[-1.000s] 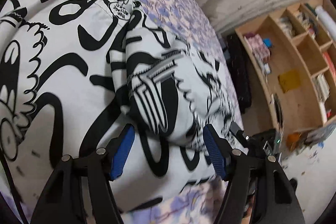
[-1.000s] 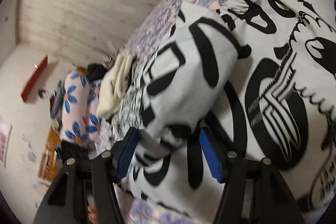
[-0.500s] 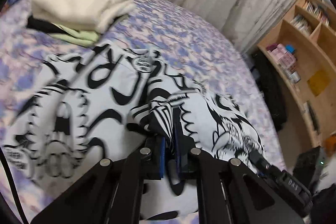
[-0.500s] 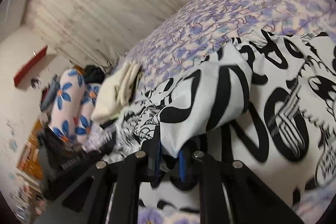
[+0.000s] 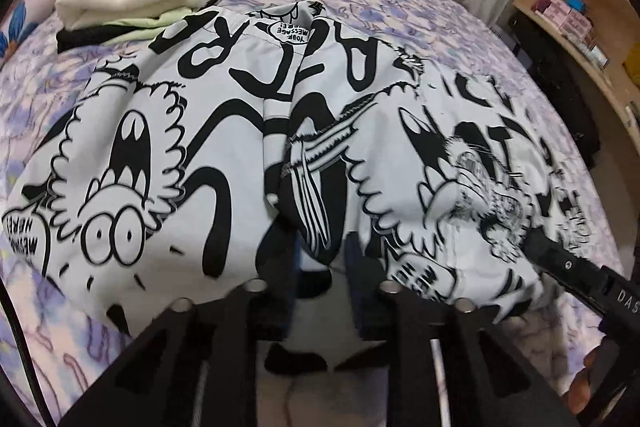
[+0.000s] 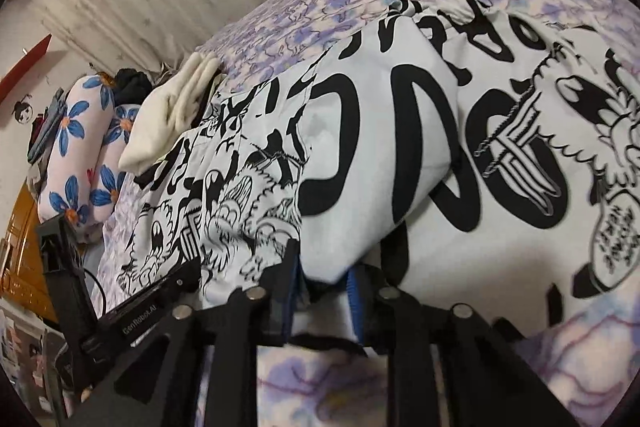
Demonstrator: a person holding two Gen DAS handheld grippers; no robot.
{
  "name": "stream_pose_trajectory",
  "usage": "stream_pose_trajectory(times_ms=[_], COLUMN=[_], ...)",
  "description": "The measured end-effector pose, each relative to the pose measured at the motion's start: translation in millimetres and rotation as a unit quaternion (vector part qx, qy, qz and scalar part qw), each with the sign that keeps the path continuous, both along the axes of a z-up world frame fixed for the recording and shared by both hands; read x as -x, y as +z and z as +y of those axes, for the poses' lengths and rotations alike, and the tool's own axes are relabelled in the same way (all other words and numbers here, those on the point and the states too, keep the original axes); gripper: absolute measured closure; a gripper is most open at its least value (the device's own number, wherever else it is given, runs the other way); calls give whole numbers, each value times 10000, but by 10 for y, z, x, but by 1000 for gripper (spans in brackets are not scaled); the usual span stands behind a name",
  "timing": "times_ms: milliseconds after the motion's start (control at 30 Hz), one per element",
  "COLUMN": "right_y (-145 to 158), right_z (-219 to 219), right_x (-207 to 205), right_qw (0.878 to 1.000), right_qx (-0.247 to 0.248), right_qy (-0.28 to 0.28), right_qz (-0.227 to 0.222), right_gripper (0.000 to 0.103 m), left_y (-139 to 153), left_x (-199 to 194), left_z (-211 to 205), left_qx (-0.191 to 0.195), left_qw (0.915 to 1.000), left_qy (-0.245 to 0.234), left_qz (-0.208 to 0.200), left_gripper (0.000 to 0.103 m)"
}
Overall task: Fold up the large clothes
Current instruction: 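Open both grippers and smooth the folded jacket flat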
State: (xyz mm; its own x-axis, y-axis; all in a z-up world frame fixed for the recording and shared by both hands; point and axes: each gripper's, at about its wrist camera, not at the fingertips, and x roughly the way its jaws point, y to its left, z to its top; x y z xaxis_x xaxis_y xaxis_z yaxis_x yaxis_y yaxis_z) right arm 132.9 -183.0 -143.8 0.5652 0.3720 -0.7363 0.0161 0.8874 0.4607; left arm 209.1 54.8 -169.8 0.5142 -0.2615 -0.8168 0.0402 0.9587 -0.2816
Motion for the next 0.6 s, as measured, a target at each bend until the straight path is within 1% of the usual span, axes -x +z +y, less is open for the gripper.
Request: stream_pose_trajectory(times_ms=[33,67,100,233,367,433,467,567,600], right_y=[21,41,59,148,308,395,438,487,480], right_z=[-4,-14,-30,-39,22,101,162,349,414], right_x=[66,120,170,312,328,270,213,-21,-116], right_qw=[9999,9997,9996,9977,9932,9910,9894,9868,9866], right_qx=[120,209,259,568,889,951,977,972,950], right_qy=[-29,-53,-64,-47,31,108,170,373,437], right_qz=[-35,-76,-123,-357,-746,-939,-1060,-1241,-1255], right_gripper=[66,59,58,58,58,58,58,58,58], left_y=[18,39,77,200,433,565,619,672,662], left_x=[92,138,195,390,490,463,421,186,105], left_z=[32,54,80,126,175,177,170,61,17], left_qx=[47,92,117,-68,-134,-54,52,226,252], left_qw=[10000,9999,9998,9989,9952,9926,9914,9909,9909], left_qy=[5,15,51,131,242,298,281,178,167], left_qz=[-21,-61,-142,-445,-942,-1173,-1273,-1316,-1314], left_gripper=[65,56,53,53,53,53,53,54,57])
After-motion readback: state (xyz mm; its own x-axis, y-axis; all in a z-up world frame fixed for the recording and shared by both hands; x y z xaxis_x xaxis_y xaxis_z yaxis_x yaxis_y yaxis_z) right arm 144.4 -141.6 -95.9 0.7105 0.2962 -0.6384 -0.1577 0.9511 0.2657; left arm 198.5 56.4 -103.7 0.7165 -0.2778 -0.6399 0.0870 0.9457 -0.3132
